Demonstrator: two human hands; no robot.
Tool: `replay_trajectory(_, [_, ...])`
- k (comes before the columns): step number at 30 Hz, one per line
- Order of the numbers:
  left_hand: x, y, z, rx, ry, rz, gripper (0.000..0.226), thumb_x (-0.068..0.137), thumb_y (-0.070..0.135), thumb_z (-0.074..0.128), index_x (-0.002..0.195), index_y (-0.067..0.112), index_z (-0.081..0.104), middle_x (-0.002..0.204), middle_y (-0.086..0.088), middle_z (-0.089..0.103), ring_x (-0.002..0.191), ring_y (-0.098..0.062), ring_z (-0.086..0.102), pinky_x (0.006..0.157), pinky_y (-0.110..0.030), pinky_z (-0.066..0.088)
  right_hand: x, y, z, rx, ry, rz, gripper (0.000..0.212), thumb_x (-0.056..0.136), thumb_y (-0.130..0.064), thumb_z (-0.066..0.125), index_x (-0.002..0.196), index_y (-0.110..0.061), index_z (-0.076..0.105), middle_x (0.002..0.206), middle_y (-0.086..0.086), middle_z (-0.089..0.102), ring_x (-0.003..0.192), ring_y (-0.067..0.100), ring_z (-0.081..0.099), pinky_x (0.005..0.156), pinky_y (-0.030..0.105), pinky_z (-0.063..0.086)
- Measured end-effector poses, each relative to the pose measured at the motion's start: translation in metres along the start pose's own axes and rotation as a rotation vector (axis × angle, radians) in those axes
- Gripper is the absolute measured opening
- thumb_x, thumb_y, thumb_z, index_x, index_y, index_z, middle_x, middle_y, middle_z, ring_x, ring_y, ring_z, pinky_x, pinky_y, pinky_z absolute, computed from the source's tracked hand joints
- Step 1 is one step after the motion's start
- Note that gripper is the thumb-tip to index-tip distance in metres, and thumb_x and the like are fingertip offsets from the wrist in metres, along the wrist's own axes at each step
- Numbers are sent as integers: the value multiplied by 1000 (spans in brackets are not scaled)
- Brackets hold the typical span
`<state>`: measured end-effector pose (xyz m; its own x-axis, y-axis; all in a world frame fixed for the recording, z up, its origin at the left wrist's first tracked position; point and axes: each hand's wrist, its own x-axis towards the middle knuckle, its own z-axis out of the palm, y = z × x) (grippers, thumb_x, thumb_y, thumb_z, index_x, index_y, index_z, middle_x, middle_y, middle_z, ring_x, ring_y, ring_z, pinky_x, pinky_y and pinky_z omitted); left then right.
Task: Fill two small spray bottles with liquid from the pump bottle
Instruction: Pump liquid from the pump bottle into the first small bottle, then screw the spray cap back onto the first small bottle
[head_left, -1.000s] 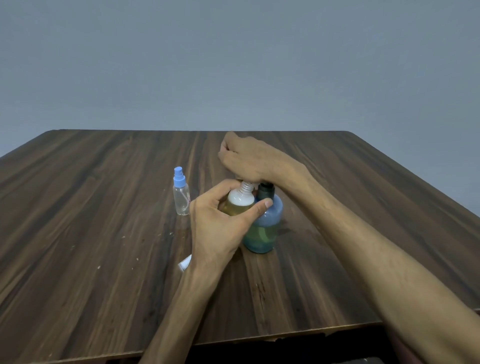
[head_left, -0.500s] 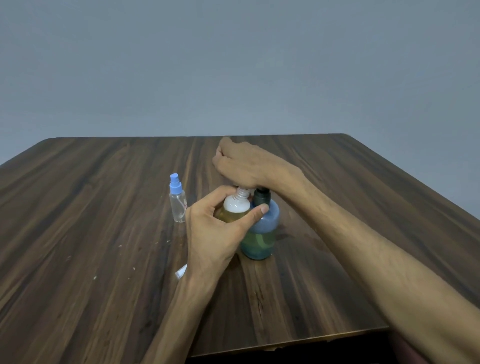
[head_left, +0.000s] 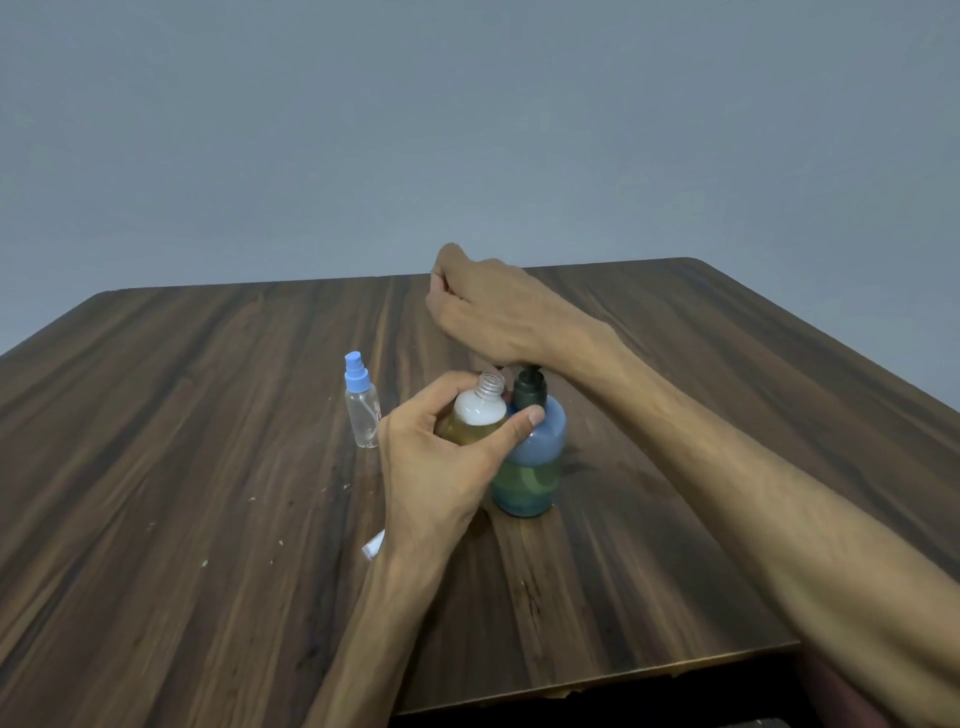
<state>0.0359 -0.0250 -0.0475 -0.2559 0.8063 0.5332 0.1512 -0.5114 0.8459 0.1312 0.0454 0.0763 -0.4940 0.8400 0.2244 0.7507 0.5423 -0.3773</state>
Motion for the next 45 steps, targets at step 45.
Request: replay_trajectory(45, [-9, 15, -1, -132, 75, -46, 42, 69, 27, 97, 108, 20, 83, 105, 4, 86, 106, -16, 82, 96, -33, 66, -96, 34, 36, 893, 849, 85, 16, 91, -15, 53, 80, -18, 64, 70, 7, 67, 62, 18, 53, 61, 33, 40])
